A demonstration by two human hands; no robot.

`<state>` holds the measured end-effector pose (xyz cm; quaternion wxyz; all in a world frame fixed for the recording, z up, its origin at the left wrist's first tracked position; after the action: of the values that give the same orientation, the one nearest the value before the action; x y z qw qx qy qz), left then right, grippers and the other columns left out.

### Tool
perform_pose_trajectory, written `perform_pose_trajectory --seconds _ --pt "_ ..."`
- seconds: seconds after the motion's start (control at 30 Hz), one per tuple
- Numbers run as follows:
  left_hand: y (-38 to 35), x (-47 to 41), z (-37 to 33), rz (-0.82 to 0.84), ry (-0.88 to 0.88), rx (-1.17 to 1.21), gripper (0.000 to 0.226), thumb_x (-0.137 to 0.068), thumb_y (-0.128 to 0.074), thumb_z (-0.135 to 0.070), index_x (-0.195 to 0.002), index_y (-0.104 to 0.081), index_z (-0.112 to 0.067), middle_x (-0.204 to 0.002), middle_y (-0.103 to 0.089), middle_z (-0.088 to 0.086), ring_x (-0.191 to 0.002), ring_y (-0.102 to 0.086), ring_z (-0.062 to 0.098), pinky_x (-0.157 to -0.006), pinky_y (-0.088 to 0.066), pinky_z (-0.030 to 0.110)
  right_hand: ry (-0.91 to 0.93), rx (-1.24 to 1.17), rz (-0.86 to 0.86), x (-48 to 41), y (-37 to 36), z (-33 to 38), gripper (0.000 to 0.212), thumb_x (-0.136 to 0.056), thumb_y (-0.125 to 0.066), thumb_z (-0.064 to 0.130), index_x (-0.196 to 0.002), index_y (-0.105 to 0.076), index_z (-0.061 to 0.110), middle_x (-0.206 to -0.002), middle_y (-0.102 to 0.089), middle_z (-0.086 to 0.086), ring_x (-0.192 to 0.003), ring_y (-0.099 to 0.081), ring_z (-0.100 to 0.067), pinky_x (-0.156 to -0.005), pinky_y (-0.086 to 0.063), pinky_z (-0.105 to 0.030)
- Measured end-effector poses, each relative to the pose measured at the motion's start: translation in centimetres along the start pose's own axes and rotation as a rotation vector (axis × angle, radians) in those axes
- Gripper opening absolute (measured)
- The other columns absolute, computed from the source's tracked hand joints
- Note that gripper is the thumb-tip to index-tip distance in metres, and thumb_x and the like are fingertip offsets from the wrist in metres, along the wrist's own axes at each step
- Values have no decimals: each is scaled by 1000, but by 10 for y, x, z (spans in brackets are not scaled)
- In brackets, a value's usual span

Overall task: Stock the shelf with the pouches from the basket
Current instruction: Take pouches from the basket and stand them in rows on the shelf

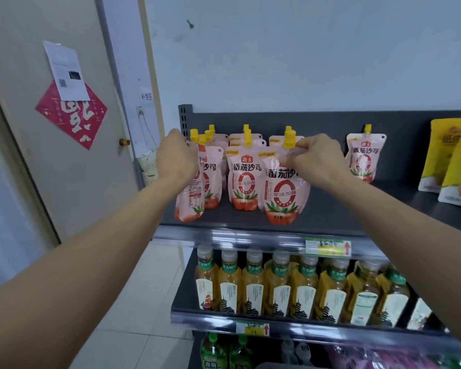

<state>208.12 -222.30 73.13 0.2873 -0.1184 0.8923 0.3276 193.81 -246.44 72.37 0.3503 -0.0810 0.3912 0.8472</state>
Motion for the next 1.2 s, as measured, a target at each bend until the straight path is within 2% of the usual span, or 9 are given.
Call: perform_pose_trajectory --seconds 0.2,0.37,0.53,0.7,0.8,0.83,0.93,1.0,1.2 --pt "-9 -14 31 -38 95 17 21 -92 -44 -8 -102 -55 7 -96 -65 24 -87 -63 37 -57 -38 34 33 8 30 -9 -20 8 12 -85 -66 26 -92 -71 18 -90 -71 -4 -84 -69 -23 -82 -57 -41" --pt "-31 -16 44 28 261 244 23 -91 -49 -15 -91 -60 5 -80 -65 16 -76 -67 30 -53 -52 35 35 -3 72 -19 -44 12 20 -84 -66 26 -94 -72 9 -96 -73 -10 -88 -68 -26 -84 -55 -45" --pt "-56 0 38 136 430 556 15 -96 -47 -11 -84 -50 -2 -104 -66 20 -81 -72 31 -27 -38 14 29 -35 133 -29 -70 12 18 -84 -67 22 -95 -72 9 -96 -74 -10 -88 -69 -26 -84 -56 -45" --pt "-65 2 39 252 438 662 20 -90 -49 -3 -71 -51 -8 -74 -59 11 -58 -62 17 -71 -58 39 16 -95 156 -33 -81 7 21 -86 -66 20 -106 -70 15 -100 -73 -6 -92 -68 -23 -86 -55 -41" --pt "-61 1 42 267 358 587 9 -84 -55 -10 -76 -53 -9 -74 -57 11 -64 -56 22 -71 -54 36 39 -117 147 -31 -81 9 26 -85 -67 18 -111 -67 13 -105 -71 -6 -94 -66 -22 -84 -55 -37" --pt "-59 0 47 249 356 561 11 -81 -59 -17 -82 -51 -9 -84 -58 11 -72 -57 22 -73 -52 35 36 -125 148 -30 -81 9 30 -85 -67 18 -114 -65 13 -107 -69 -6 -96 -66 -22 -83 -54 -35" --pt "-55 1 67 228 446 408 80 -64 -66 -46 -127 -36 -10 -128 -45 11 -114 -51 27 -97 -46 46 12 -133 147 -30 -85 5 41 -82 -70 19 -120 -56 13 -116 -65 -7 -101 -65 -25 -83 -55 -37" --pt "-59 3 70 268 446 373 102 -62 -64 -55 -143 -20 -13 -144 -33 11 -129 -40 30 -105 -39 49 -23 -143 138 -31 -86 0 47 -81 -72 19 -121 -49 12 -119 -62 -9 -101 -64 -26 -82 -56 -39" --pt "-81 8 71 445 415 483 84 -77 -61 -55 -140 -25 -13 -134 -46 6 -107 -47 20 -84 -37 35 -151 -300 159 -23 -97 -24 62 -77 -75 16 -125 -36 7 -122 -59 -10 -106 -63 -29 -83 -57 -43"
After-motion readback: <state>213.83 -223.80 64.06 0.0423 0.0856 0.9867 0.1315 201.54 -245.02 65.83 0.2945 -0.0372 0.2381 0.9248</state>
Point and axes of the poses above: each hand's wrist, its own x-axis away from the middle knuckle, its own y-axis out of the back of the hand, z = x × y, the point moved 10 cm from there along -x, towards the middle knuckle
